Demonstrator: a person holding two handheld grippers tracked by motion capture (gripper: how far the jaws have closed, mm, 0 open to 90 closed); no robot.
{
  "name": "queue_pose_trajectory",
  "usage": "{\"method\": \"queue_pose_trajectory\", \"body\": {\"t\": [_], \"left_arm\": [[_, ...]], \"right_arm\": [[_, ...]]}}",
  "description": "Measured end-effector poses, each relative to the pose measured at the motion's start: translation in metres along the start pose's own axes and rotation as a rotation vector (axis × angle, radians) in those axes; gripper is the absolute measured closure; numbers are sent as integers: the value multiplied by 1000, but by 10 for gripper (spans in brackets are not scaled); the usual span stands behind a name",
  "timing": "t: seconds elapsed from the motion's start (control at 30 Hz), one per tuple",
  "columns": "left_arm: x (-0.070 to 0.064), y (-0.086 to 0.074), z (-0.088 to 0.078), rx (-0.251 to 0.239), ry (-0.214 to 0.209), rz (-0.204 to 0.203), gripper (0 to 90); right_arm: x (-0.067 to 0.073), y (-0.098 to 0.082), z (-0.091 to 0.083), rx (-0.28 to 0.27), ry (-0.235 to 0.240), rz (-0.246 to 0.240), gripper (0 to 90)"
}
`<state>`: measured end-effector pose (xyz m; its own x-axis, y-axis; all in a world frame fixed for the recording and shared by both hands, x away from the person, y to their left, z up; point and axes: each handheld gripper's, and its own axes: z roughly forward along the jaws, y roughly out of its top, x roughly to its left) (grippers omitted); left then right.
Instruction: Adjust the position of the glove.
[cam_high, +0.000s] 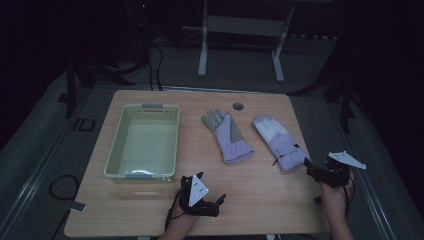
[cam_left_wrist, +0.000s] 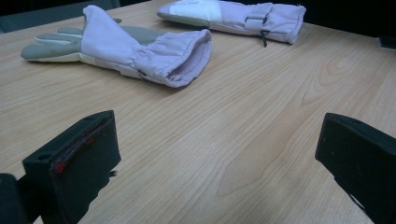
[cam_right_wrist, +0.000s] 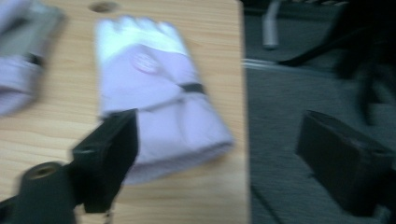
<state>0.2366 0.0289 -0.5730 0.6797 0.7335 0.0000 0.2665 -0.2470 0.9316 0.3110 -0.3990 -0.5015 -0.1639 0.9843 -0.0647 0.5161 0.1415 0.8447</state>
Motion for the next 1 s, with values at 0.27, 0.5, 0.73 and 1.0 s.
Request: {"method": "queue_pose_trajectory", "body": {"t": [0.27,0.5,0.73,1.0], "left_arm": [[0,0,0,0,-6,1,0],[0,0,0,3,-6,3,0],[0,0,0,4,-8,5,0],[-1,0,0,1,-9,15,0]], "right_arm": [[18,37,5,27,141,-23,120],[40,53,9,-3,188,-71,120],[59,69,16,1,247,-103,137],[81,83,22,8,287,-152,151]]}}
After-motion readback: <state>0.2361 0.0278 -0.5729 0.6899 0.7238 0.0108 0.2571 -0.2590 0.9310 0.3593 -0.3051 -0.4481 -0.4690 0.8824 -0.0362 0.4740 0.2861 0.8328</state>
